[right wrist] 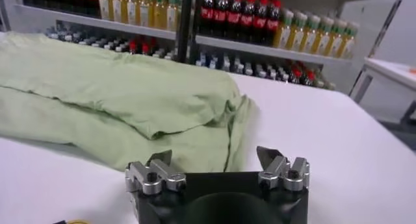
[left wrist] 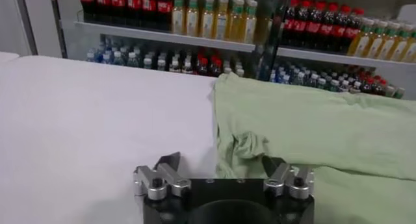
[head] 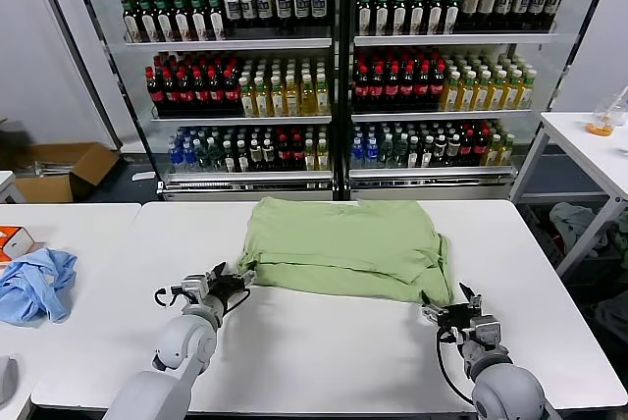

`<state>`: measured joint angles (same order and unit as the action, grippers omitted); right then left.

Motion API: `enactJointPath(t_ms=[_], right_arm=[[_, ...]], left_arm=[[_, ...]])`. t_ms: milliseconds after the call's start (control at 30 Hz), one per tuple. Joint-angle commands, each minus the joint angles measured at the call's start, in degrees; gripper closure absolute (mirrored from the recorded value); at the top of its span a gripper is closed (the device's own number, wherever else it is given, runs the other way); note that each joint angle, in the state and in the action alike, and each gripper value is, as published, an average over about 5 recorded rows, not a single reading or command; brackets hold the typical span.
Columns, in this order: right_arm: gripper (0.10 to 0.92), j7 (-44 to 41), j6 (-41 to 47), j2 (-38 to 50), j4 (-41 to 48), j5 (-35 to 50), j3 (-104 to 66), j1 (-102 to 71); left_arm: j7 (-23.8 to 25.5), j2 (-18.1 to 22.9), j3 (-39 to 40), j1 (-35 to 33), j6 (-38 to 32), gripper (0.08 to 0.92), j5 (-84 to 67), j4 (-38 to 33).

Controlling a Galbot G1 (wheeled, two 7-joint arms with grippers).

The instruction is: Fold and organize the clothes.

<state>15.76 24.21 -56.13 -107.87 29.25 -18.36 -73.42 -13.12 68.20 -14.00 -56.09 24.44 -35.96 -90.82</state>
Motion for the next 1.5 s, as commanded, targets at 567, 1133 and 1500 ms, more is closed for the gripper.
enactJointPath(t_ms=[567,1133,1500], right_arm=[[0.853,-0.98,0.89,2.5,0.32,3.74,0.41,1.13],[0.904,-2.63,1.02,9.83,-11.52,3.35,-4.97,-12.99],[0.904,-2.33,1.13,13.46,-17.19,1.67,-9.34,-22.77]], left_arm=[[2.14,-0.26,-0.33,-2.05,2.54,0.806,-3.36,-1.03],[0.41,-0.32,-6.26,-22.83,4.22,0.848,-2.57,-21.96],[-0.21,0.69,-12.99,-36.43,4.11,0.874,-0.56,-31.65]])
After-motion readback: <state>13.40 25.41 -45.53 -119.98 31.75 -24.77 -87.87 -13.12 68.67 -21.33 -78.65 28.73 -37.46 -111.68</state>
